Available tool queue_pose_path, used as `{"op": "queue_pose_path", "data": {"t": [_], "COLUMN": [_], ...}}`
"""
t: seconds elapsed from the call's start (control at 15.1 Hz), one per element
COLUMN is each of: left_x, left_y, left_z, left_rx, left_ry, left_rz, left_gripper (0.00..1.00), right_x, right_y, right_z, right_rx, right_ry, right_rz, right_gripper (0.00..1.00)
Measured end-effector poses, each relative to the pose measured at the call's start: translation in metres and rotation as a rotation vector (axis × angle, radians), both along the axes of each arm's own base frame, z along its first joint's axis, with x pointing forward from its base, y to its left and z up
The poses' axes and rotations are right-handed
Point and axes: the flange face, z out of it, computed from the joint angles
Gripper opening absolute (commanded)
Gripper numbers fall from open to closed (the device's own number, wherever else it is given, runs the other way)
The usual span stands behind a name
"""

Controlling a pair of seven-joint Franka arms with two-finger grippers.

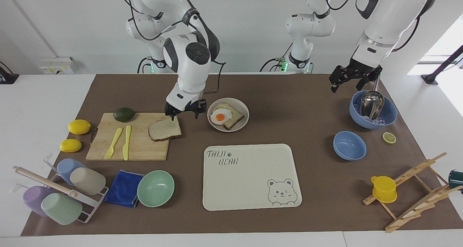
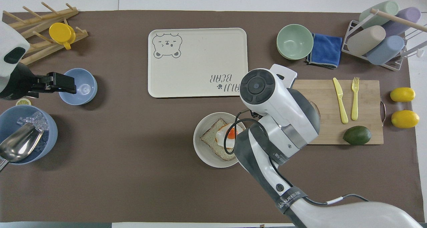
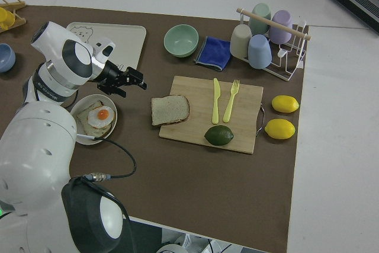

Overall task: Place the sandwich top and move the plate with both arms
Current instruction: 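Grasp the bread slice with the right gripper and lift it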

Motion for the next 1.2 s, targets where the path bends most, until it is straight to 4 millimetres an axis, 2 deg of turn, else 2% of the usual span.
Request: {"op": "queue_pose_path", "data": {"t": [0.13,0.27,0.6,1.2], "left_x": [0.0,0.0,0.0,0.0], "left_y": [0.0,0.001,0.001,0.002], "left_z": [0.0,0.0,0.0,0.0], "left_rx": [0.0,0.0,0.0,0.0], "left_ry": [0.0,0.0,0.0,0.0], "left_rz": [0.001,0.001,0.002,0.003], "left_gripper": [1.0,1.0,1.0,1.0], "right_x": [-0.008,-0.008,-0.014,-0.024], "right_y": [0.01,0.013,0.006,-0.011], "right_z": [-0.016,-0.033,-0.062,-0.082], "right_rx": [-0.054,-0.068,-0.105,-0.16], "right_ry": [-0.002,-0.005,-0.003,0.001], "right_rz": [0.042,0.053,0.105,0.147], "right_gripper": [1.0,1.0,1.0,1.0]}}
